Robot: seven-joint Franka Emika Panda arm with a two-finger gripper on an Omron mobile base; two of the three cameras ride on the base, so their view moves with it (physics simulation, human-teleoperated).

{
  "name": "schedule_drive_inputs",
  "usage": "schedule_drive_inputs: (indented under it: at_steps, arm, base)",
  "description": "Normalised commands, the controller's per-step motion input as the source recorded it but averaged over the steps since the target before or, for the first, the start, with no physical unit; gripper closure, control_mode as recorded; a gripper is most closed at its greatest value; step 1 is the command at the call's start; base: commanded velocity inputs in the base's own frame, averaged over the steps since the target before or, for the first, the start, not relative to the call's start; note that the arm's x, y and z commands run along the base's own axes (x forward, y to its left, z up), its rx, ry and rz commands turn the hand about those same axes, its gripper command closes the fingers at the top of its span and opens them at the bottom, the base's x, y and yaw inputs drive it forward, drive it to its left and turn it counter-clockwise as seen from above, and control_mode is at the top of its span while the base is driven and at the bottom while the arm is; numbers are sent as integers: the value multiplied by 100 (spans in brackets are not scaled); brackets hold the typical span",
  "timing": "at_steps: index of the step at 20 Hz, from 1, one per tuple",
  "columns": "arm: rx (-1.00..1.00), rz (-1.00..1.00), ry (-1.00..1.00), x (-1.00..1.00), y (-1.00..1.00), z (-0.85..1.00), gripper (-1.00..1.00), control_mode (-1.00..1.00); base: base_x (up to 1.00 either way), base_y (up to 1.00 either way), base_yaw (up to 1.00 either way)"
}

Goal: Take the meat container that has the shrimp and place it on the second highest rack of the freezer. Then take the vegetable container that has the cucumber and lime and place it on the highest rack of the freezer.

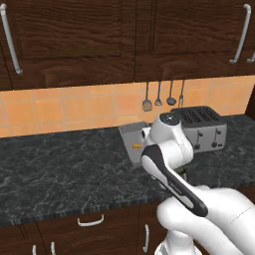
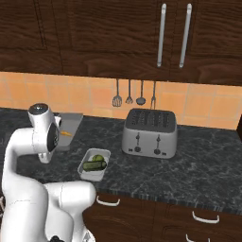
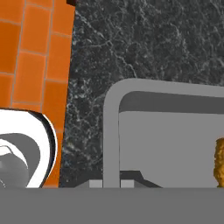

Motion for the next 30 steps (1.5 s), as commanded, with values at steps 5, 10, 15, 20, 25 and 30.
schedule_drive_inputs:
  at_steps: [5, 10, 15, 20, 25, 30]
  arm:
    - [-3, 0, 2, -43, -93, 52, 100, -100]
    - [0, 9, 0, -35, -49, 42, 100, -100]
    - [0, 10, 0, 0, 2, 25, 100, -100]
    - [0, 0, 1, 0, 0, 0, 100, 100]
    - [0, 0, 0, 0, 0, 0, 100, 100]
    - [0, 0, 0, 0, 0, 0, 100, 100]
  base:
    - [0, 0, 0]
    - [0, 0, 0]
    - [0, 0, 0]
    - [0, 0, 0]
    - [-55, 9, -22]
    - [-95, 28, -33]
